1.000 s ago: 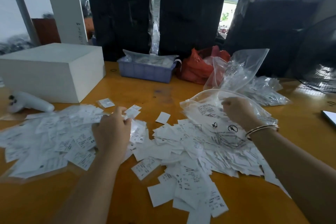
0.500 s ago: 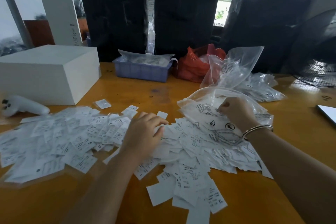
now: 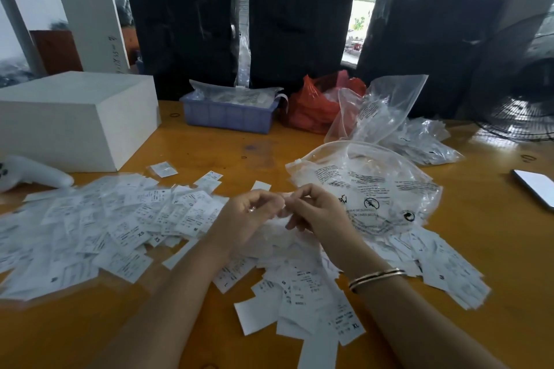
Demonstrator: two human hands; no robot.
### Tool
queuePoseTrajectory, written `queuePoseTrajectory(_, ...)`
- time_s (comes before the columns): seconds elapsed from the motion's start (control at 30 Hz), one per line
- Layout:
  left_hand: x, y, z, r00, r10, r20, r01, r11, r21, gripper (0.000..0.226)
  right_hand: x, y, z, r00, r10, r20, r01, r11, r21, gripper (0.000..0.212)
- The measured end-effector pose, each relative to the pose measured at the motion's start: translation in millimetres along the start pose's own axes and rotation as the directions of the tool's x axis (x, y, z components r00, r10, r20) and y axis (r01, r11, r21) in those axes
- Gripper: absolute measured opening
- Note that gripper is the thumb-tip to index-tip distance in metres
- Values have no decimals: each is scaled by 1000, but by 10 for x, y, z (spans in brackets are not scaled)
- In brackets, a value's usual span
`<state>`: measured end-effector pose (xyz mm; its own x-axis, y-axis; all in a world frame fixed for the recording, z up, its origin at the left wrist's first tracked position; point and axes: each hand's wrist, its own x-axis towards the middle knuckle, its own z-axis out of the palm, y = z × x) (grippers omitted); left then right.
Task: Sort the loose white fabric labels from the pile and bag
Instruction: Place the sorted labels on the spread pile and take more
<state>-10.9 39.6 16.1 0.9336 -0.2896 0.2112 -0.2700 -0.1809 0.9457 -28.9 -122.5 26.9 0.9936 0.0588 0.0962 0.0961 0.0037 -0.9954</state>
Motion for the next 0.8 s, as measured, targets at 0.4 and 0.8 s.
queuePoseTrajectory(0.4, 125, -121, -63, 901, -132, -413, 44, 975, -216, 5, -23, 277, 81, 960, -228, 164, 239, 357, -903, 35)
queuePoseTrajectory(0.8, 120, -150, -40, 931, -117, -345, 35, 971, -236, 28, -3, 272, 71, 910, -332, 250, 306, 128, -943, 30)
